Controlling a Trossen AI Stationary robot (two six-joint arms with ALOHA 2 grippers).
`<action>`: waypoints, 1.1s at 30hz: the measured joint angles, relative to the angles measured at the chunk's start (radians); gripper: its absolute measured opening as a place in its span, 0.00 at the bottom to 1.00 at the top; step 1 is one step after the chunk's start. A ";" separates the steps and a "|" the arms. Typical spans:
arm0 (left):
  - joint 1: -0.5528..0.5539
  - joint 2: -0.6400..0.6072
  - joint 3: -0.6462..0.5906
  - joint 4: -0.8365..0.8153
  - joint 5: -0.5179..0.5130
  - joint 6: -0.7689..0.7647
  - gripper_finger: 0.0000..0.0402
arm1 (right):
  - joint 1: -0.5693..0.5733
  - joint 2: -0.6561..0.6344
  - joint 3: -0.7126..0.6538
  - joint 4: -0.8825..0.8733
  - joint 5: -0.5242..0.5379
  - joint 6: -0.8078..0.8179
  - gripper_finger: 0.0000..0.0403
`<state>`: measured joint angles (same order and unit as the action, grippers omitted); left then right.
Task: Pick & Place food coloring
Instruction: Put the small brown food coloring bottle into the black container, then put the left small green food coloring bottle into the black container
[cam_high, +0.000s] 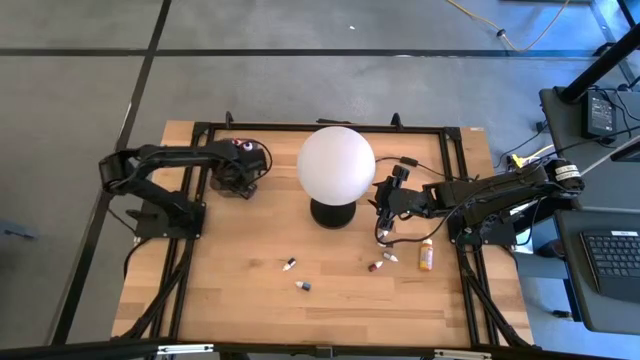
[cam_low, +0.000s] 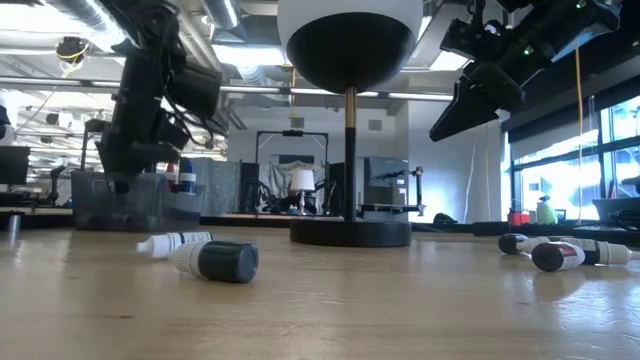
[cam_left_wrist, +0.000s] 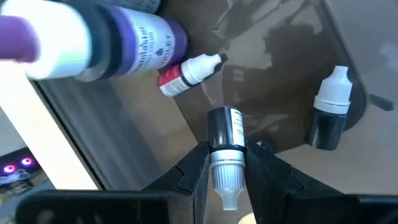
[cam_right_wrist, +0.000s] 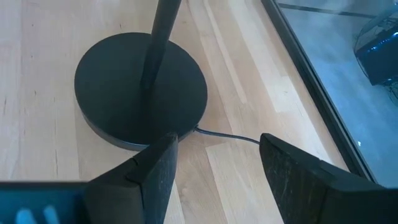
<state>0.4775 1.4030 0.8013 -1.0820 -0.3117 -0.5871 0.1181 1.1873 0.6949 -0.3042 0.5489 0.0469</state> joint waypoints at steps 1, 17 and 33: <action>0.002 0.012 0.000 0.006 0.000 0.011 0.22 | 0.000 0.000 0.000 0.000 0.000 -0.001 0.57; 0.002 0.055 0.000 0.013 -0.002 0.050 0.25 | 0.000 0.000 0.000 -0.003 -0.001 -0.003 0.57; 0.002 0.051 0.001 -0.004 -0.011 0.049 0.36 | 0.000 0.000 0.000 -0.004 -0.001 -0.001 0.57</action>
<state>0.4797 1.4540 0.8022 -1.0863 -0.3225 -0.5381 0.1181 1.1873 0.6949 -0.3084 0.5480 0.0464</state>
